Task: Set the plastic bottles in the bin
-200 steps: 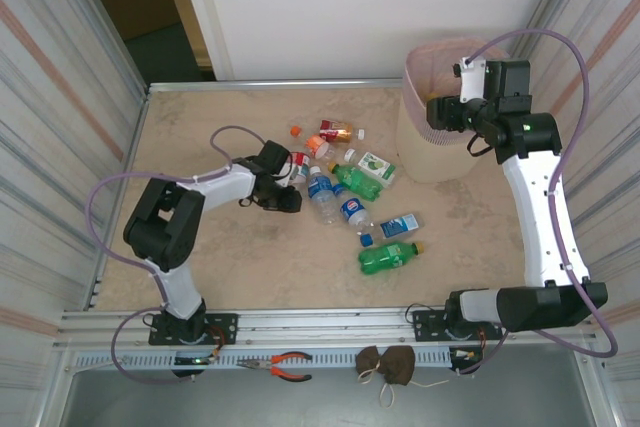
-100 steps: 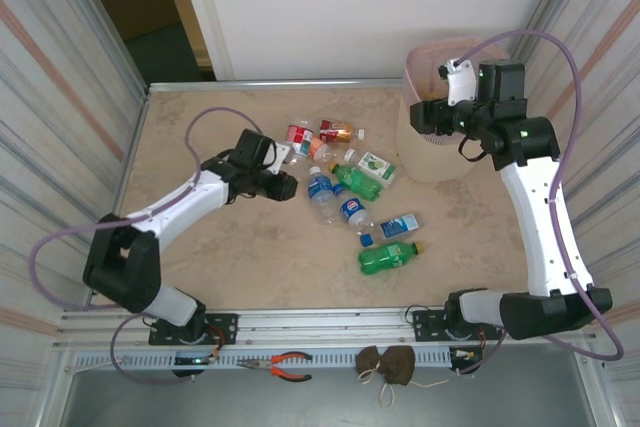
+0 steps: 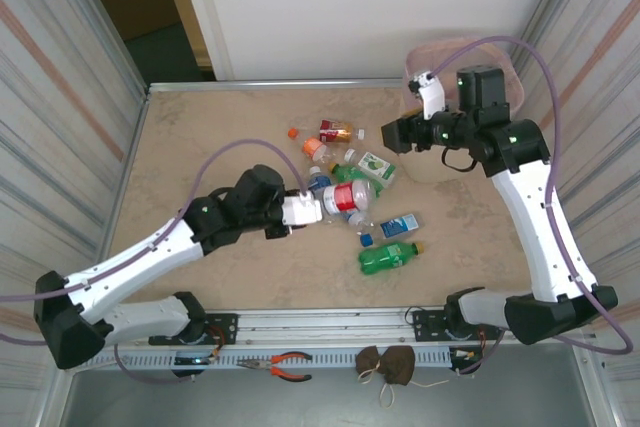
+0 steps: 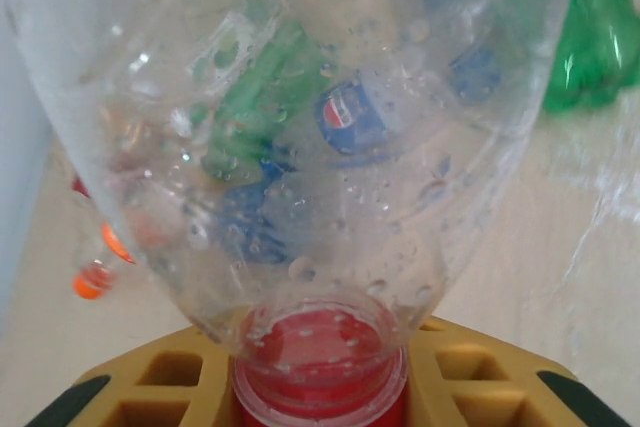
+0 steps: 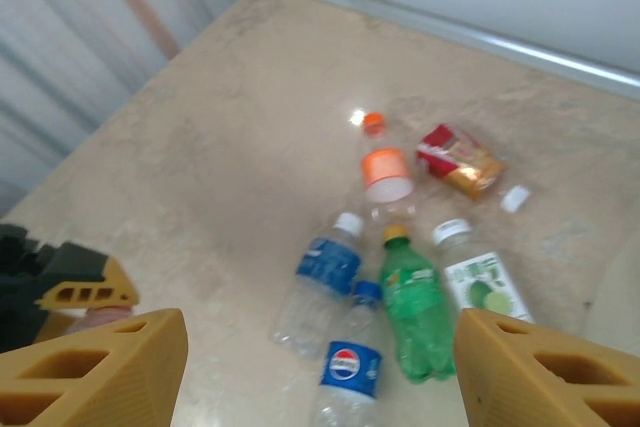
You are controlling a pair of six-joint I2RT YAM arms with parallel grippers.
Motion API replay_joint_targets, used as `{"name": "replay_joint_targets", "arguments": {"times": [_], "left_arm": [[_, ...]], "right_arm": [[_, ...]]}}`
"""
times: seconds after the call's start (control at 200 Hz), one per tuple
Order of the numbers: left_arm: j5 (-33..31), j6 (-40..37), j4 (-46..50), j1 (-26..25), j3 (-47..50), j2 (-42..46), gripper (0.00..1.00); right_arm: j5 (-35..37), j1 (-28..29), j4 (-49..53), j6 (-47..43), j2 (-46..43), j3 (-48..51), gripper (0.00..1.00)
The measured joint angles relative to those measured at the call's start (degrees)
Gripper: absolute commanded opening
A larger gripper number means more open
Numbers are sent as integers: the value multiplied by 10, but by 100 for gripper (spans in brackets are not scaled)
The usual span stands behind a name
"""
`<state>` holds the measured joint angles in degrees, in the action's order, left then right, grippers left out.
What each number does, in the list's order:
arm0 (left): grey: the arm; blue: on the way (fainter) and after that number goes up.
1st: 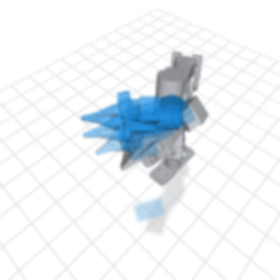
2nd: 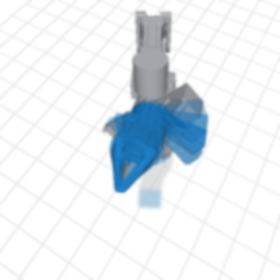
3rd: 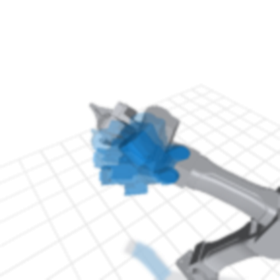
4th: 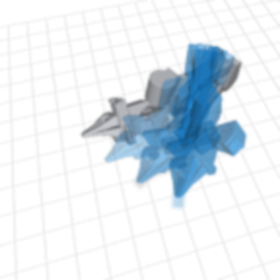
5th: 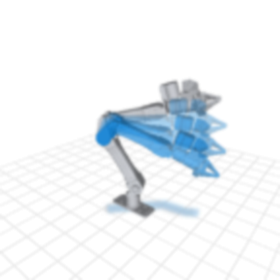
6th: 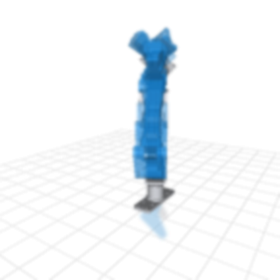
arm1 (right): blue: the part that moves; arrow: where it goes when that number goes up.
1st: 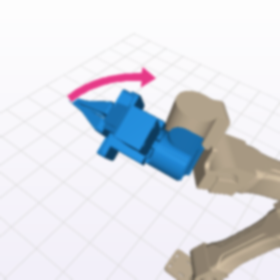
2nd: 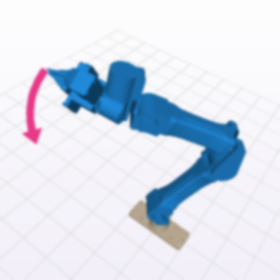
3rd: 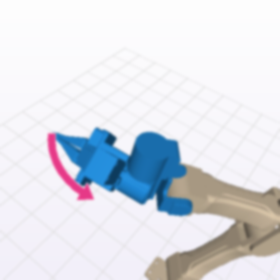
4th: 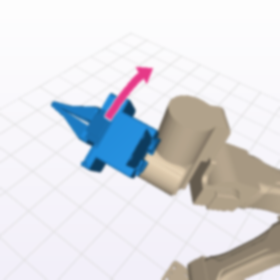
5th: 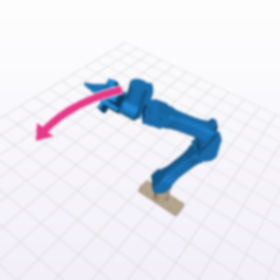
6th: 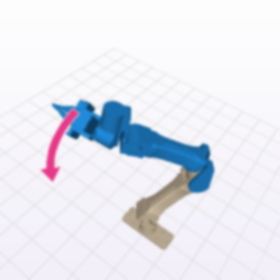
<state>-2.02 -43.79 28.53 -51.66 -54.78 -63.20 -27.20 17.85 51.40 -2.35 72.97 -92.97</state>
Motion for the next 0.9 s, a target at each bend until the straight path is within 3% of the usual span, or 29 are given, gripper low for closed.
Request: {"name": "replay_joint_targets", "arguments": {"times": [0.281, 0.481, 0.671, 0.897], "left_arm": [[-184, -243, -52, -100, 71, 13, 14], [-255, -373, -132, -133, 109, 43, 12], [-287, -444, -199, -142, 128, 49, 13], [-292, -469, -228, -143, 130, 56, 13]], "right_arm": [[-3, 101, 76, -28, 3, 5, 72], [-3, 183, 113, -29, 24, 52, 78], [-9, 243, 122, -27, 47, 104, 82], [-11, 260, 113, -25, 54, 141, 83]]}}
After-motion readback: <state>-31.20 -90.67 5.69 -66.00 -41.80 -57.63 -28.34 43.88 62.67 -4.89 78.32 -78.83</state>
